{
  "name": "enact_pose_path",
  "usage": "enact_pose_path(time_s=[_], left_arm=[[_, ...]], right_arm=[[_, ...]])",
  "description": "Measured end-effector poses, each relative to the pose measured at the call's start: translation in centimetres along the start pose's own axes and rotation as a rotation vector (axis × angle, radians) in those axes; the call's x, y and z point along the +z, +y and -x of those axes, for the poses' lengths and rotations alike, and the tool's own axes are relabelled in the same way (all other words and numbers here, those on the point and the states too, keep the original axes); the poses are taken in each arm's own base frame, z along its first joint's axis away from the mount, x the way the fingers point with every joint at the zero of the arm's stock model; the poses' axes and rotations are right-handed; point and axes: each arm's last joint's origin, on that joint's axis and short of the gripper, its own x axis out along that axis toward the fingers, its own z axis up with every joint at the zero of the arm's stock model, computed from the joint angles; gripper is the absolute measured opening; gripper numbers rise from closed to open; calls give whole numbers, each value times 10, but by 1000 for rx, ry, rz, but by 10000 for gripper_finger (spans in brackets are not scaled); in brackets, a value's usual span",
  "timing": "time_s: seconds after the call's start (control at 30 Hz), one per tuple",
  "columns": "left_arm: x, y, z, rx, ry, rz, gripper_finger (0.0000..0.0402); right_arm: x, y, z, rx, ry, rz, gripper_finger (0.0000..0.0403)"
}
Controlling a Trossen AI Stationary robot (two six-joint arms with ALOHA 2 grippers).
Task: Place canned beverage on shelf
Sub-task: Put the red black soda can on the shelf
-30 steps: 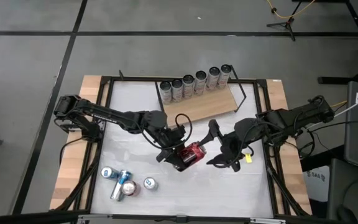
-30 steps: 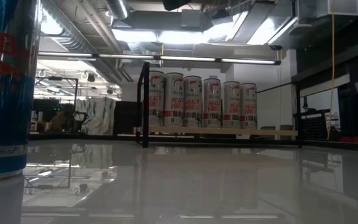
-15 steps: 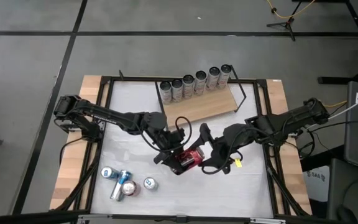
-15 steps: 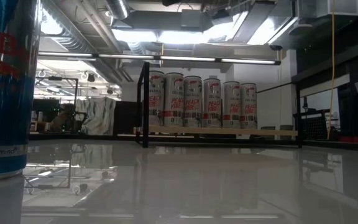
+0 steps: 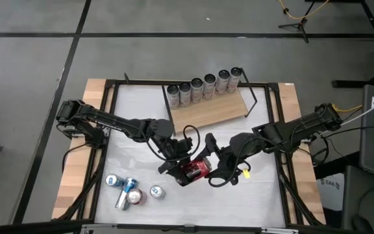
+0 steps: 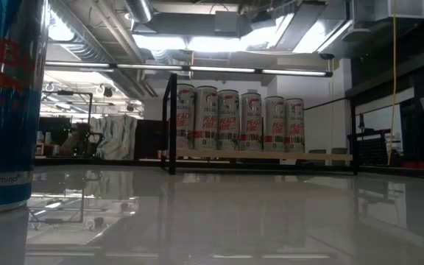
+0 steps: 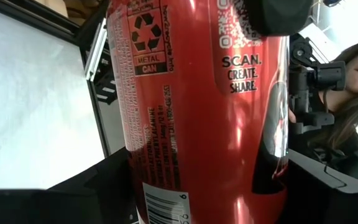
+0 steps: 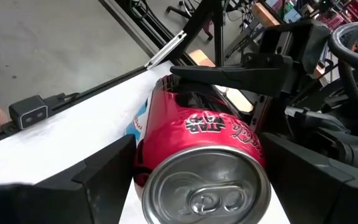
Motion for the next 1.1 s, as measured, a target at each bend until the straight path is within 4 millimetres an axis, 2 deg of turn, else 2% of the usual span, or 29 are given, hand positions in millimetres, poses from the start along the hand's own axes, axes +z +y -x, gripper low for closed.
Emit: enact_pose_path(time_s=[0.67, 0.87, 1.1], left_arm=[[-1, 0, 0, -8, 11, 2, 289], [-1, 0, 0, -12, 15, 5, 289], [-1, 1, 0, -2, 12, 10, 289]], right_arm=[[-2, 1, -4, 13, 13, -3, 331], [-3, 2, -4, 21, 29, -92, 331], [-5, 3, -4, 26, 43, -108, 331]])
